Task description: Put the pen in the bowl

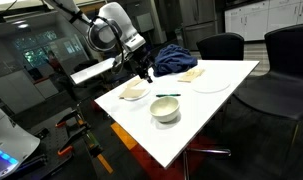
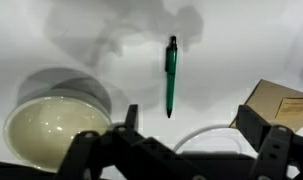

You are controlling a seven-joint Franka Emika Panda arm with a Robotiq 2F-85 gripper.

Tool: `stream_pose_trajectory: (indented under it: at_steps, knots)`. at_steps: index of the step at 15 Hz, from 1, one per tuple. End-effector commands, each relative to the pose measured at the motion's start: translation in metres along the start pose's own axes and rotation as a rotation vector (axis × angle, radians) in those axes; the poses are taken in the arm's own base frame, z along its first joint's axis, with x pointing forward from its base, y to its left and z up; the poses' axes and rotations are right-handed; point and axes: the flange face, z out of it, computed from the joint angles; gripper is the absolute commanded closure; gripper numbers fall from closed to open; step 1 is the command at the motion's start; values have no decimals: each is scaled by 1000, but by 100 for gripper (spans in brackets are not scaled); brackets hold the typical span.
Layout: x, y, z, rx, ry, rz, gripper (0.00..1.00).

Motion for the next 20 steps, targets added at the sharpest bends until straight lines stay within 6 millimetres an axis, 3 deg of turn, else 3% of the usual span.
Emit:
stream_pose_trajectory:
  at_steps: [1, 4, 13, 17, 20]
  knots:
    - [12, 1, 19, 10, 29, 26, 0]
    - [17, 2, 37, -6, 24, 54, 0]
    - [22, -21, 77, -12, -5, 28, 0]
    - [25, -23, 91, -9, -20, 28, 14]
    - [24, -27, 102, -12, -38, 31, 15]
